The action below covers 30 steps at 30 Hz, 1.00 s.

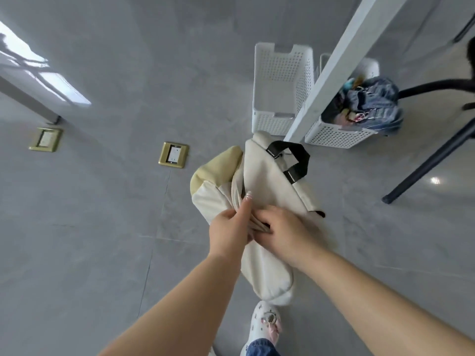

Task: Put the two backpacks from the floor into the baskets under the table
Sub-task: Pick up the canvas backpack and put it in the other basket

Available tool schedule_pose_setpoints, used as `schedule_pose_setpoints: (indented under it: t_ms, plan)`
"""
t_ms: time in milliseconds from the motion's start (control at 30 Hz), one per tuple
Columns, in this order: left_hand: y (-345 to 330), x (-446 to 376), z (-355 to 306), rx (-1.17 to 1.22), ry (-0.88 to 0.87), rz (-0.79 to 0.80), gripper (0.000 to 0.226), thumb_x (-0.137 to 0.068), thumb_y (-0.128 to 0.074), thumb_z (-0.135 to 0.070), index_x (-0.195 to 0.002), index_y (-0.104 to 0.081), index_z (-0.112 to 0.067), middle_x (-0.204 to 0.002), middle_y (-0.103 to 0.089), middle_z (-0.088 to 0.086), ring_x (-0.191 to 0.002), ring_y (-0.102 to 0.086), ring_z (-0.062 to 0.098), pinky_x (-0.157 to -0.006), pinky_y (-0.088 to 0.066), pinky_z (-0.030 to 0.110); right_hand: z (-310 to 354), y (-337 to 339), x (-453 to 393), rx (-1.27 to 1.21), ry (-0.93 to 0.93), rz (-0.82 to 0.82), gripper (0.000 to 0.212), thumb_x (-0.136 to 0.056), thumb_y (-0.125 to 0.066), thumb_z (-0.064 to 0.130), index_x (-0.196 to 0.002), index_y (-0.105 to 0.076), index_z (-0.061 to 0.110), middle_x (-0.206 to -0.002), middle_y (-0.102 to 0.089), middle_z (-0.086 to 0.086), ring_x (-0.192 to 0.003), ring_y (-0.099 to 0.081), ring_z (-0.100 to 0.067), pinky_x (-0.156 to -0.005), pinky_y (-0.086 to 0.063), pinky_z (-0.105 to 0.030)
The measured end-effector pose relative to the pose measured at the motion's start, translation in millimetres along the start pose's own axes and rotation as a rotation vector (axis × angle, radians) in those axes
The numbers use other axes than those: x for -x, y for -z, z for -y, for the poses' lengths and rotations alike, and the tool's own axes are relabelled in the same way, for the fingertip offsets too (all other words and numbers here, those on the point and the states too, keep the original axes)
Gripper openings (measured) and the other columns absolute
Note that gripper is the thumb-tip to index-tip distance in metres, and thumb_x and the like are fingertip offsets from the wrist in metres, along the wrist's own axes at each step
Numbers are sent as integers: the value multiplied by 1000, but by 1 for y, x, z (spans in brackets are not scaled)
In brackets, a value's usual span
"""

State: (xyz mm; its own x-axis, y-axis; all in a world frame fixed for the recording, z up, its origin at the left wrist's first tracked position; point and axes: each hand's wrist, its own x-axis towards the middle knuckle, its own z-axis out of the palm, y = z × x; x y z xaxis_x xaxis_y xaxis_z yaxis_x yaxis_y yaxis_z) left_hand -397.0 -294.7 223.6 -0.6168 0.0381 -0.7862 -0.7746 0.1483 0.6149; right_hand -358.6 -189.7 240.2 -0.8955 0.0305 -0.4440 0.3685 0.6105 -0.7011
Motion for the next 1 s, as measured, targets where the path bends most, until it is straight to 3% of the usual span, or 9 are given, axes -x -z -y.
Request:
schedule_pose_setpoints:
  t_ms: [100,167,300,400,567,667,800,867,1000]
  plan:
    - [-9,15,-37,-52,-37,-59,45,-75,-60,-35,-85,-62,9,-73,-61,13,-72,-61,26,-83,-56,51,12,37,5,68,88,5,22,-83,-64,17,-105,-69,19,-78,-47,13,-74,-51,-6,-67,-39,-18]
    - [-11,20,-62,-90,-89,-107,41,-69,-54,-35,-75,-58,5,-70,-57,12,-70,-56,24,-81,-55,49,22,68,8,56,129,-25,35,-81,-68,22,-116,-67,25,-94,-56,12,-90,-57,-5,-82,-45,-18]
    - [-20,35,-105,-135,-195,-151,25,-83,-54,-31,-71,-48,-10,-70,-44,8,-68,-43,20,-65,-40,35,34,131,7,105,204,-507,30,-77,-71,20,-108,-69,20,-102,-56,6,-92,-57,-11,-83,-49,-25]
    - [-23,34,-127,-120,-228,-159,27,-87,-54,-31,-72,-46,-11,-71,-42,8,-68,-41,20,-63,-37,34,46,177,-9,-135,63,-719,30,-85,-63,19,-115,-65,19,-108,-52,8,-106,-52,-9,-91,-44,-24]
    - [-13,6,-157,-75,-262,-134,31,-89,-53,-36,-73,-43,-12,-66,-36,4,-64,-36,18,-57,-30,28,37,205,-74,-535,-441,-242,40,-93,-50,36,-133,-54,27,-130,-55,10,-121,-50,-13,-105,-36,-30]
    - [-4,-31,-181,-14,-229,-111,23,-87,-53,-39,-82,-50,-17,-77,-44,5,-72,-41,18,-63,-34,29,51,190,-113,-641,-429,-58,39,-95,-46,42,-130,-56,28,-128,-61,2,-120,-54,-20,-103,-41,-34]
    - [-2,-78,-210,-17,-203,-88,33,-86,-55,-37,-70,-52,-8,-69,-48,4,-65,-45,16,-59,-37,25,67,176,-165,-396,-318,32,45,-92,-47,48,-134,-51,33,-138,-53,6,-131,-44,-15,-114,-30,-37]
    - [-4,-103,-215,-43,-199,-107,37,-84,-57,-34,-59,-39,-13,-59,-38,0,-59,-38,16,-52,-31,23,70,171,-194,-267,-307,80,47,-90,-49,51,-133,-50,33,-136,-54,5,-129,-46,-15,-112,-33,-37]
    - [-13,-143,-215,-51,-206,-150,27,-76,-55,-37,-68,-43,-14,-68,-40,6,-65,-39,19,-61,-34,30,63,154,-234,-134,-210,158,59,-82,-59,54,-133,-48,26,-130,-54,9,-119,-50,-11,-100,-38,-27]
